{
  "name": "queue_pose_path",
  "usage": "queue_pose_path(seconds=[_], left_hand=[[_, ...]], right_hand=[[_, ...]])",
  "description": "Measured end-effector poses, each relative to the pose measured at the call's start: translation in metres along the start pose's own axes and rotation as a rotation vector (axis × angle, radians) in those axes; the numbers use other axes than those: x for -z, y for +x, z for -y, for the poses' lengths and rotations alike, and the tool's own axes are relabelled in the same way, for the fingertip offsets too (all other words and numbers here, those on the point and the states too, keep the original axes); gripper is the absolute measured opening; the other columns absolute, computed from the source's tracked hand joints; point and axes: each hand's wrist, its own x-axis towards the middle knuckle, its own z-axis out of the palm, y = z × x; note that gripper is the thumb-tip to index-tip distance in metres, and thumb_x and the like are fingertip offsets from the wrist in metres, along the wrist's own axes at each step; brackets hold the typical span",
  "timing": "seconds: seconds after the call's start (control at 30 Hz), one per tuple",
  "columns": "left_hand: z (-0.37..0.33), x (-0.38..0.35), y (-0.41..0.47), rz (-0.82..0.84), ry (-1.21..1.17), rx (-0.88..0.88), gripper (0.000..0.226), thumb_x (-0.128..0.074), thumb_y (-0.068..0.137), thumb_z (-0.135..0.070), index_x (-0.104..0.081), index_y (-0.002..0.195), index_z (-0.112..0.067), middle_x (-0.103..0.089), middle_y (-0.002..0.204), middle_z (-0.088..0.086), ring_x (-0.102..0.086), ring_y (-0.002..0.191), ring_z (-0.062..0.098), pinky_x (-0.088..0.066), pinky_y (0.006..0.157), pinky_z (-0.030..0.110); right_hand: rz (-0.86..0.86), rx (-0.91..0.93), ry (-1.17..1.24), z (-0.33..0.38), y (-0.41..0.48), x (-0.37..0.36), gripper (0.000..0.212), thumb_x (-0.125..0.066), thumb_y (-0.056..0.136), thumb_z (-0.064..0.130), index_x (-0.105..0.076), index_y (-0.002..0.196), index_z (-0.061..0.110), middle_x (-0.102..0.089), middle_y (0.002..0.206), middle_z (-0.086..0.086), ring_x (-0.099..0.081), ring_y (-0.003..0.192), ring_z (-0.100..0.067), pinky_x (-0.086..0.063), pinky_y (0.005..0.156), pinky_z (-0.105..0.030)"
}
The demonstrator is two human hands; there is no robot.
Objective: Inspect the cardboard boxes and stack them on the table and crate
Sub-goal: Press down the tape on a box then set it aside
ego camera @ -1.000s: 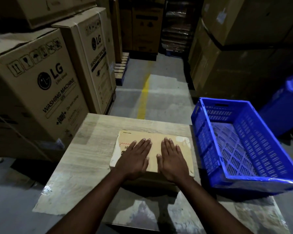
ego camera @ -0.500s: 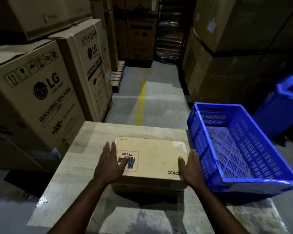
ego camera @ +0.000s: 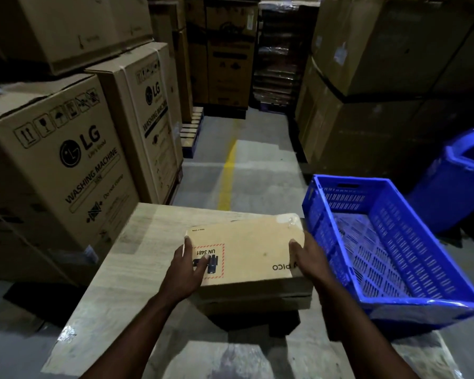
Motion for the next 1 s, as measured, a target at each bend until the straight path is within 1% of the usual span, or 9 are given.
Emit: queue_pose_path(seconds=[0.13, 0.3, 0.43, 0.53, 0.63, 0.7, 0.83, 0.93, 1.0], left_hand=[[0.013, -0.006, -0.002, 0.074, -0.186, 0.026, 0.088, -0.035, 0.086, -0.076, -0.019, 0.153, -0.021, -0.051, 0.134, 0.007, -0.059, 0.116, 0.017, -0.055, 0.09, 0.035], [0.002, -0.004, -0.005, 0.018, 0.084, 0.039, 0.074, -0.019, 0.095, -0.059, -0.013, 0.157, -0.019, 0.009, 0.164, 0.01, 0.001, 0.15, 0.029, -0.023, 0.117, 0.051], [-0.045, 0.015, 0.006, 0.128, -0.066, -0.085, 0.083, -0.016, 0.09, -0.07, 0.001, 0.158, -0.024, 0.01, 0.165, 0.001, 0.007, 0.151, 0.019, -0.003, 0.122, 0.046], [-0.085, 0.03, 0.013, 0.105, -0.139, -0.164, 0.084, -0.016, 0.093, -0.068, 0.002, 0.157, -0.018, 0.008, 0.165, 0.003, 0.009, 0.151, 0.014, 0.002, 0.123, 0.037], [-0.105, 0.046, 0.015, 0.038, -0.21, -0.198, 0.081, -0.035, 0.098, -0.059, -0.001, 0.158, -0.017, 0.003, 0.165, 0.001, 0.003, 0.151, 0.013, -0.004, 0.123, 0.036], [-0.108, 0.055, 0.015, 0.034, -0.169, -0.202, 0.084, -0.045, 0.098, -0.051, 0.003, 0.157, -0.015, 0.006, 0.165, 0.002, 0.003, 0.151, 0.015, -0.009, 0.123, 0.037], [-0.098, 0.066, 0.013, 0.067, -0.191, -0.187, 0.076, -0.045, 0.102, -0.035, 0.007, 0.156, -0.022, 0.008, 0.164, -0.002, 0.0, 0.151, 0.013, -0.014, 0.122, 0.037], [-0.087, 0.072, 0.014, 0.101, -0.264, -0.19, 0.075, -0.045, 0.1, -0.039, 0.005, 0.156, -0.032, 0.005, 0.164, -0.008, -0.02, 0.147, 0.015, -0.033, 0.116, 0.042], [-0.079, 0.074, 0.016, 0.094, -0.317, -0.17, 0.078, -0.044, 0.091, -0.051, 0.004, 0.153, -0.043, -0.001, 0.165, -0.01, -0.034, 0.143, 0.019, -0.04, 0.11, 0.049]], right_hand=[[0.022, 0.048, -0.125, 0.04, 0.0, 0.004, 0.044, -0.048, 0.097, 0.029, -0.04, 0.14, 0.025, -0.063, 0.122, -0.003, -0.062, 0.103, -0.021, -0.055, 0.082, -0.04], [0.03, 0.165, -0.187, 0.078, -0.009, -0.016, 0.062, -0.048, 0.093, 0.023, -0.029, 0.152, 0.024, -0.05, 0.143, -0.008, -0.052, 0.124, -0.029, -0.048, 0.101, -0.047], [0.111, 0.272, -0.214, 0.1, -0.016, -0.039, 0.056, -0.042, 0.102, 0.033, -0.03, 0.155, 0.018, -0.031, 0.16, -0.006, -0.032, 0.145, -0.025, -0.028, 0.117, -0.037], [0.147, 0.326, -0.107, 0.107, -0.018, -0.05, 0.047, -0.041, 0.105, 0.029, -0.038, 0.151, 0.018, -0.032, 0.159, -0.001, -0.028, 0.147, -0.017, -0.021, 0.115, -0.024], [0.083, 0.387, -0.038, 0.095, -0.015, -0.048, 0.045, -0.044, 0.104, 0.026, -0.043, 0.148, 0.017, -0.038, 0.156, -0.002, -0.035, 0.143, -0.015, -0.024, 0.113, -0.02], [0.028, 0.358, -0.049, 0.076, -0.007, -0.042, 0.047, -0.043, 0.104, 0.028, -0.039, 0.15, 0.017, -0.034, 0.158, -0.001, -0.033, 0.144, -0.016, -0.027, 0.119, -0.032], [0.018, 0.232, -0.31, 0.032, 0.005, -0.03, 0.052, -0.032, 0.106, 0.036, -0.029, 0.155, 0.019, -0.022, 0.163, -0.002, -0.021, 0.15, -0.017, -0.017, 0.121, -0.035], [0.05, 0.189, -0.309, 0.013, 0.01, -0.029, 0.059, -0.028, 0.098, 0.056, -0.029, 0.153, 0.034, -0.026, 0.162, 0.001, -0.048, 0.135, -0.022, -0.043, 0.109, -0.048], [0.052, 0.189, -0.293, 0.017, 0.01, -0.03, 0.059, -0.031, 0.095, 0.058, -0.032, 0.151, 0.038, -0.028, 0.161, 0.003, -0.059, 0.123, -0.021, -0.053, 0.098, -0.045]])
